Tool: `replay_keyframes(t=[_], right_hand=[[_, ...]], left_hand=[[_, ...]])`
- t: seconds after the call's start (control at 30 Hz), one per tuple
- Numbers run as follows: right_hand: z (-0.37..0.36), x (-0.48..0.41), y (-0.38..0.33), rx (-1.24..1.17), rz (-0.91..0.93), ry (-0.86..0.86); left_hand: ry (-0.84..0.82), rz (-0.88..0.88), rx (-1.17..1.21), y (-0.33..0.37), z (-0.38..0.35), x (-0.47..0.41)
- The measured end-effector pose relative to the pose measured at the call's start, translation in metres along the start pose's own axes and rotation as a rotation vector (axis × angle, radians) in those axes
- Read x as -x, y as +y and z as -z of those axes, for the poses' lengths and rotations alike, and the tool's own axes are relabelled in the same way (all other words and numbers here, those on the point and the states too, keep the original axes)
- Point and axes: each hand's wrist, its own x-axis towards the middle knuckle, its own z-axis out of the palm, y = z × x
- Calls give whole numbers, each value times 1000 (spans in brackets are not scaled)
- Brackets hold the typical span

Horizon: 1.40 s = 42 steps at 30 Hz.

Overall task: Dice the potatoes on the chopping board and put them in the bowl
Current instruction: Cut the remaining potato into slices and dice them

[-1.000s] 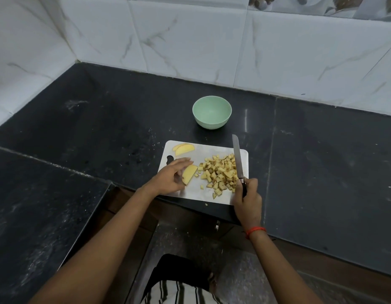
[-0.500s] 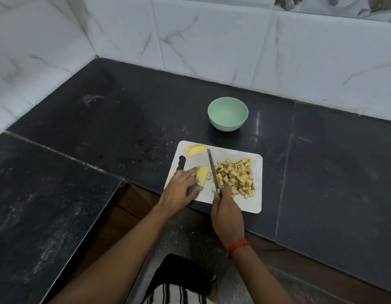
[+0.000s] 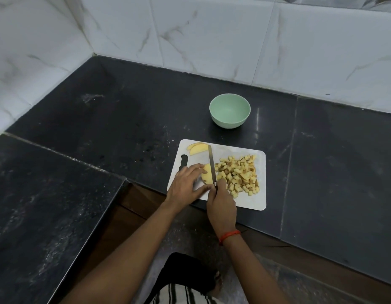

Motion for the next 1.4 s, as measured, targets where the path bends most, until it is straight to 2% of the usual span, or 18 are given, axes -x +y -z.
replay_keyframes(t=[0.1, 0.27, 0.57, 0.7, 0.83, 1.0, 1.2, 1.4], right_hand=[[-1, -3, -3, 81, 10, -35], [-1, -6, -7, 155, 18, -116], [5, -5, -18, 338, 37, -163], [11, -5, -27, 331, 70, -195], [8, -2, -29, 321, 91, -113], [7, 1, -27, 334, 50, -159], [8, 7, -26, 394, 36, -195], [26, 50, -19, 469, -1, -298]], left_hand=[[6, -40, 108, -8, 0, 3], [23, -61, 94, -13, -2, 5], [-9, -59, 58, -8, 2, 6], [-24, -52, 35, -8, 2, 4], [-33, -51, 28, -8, 3, 4], [-32, -68, 18, -10, 0, 4], [40, -2, 53, -6, -4, 2], [51, 25, 66, -6, -6, 1]])
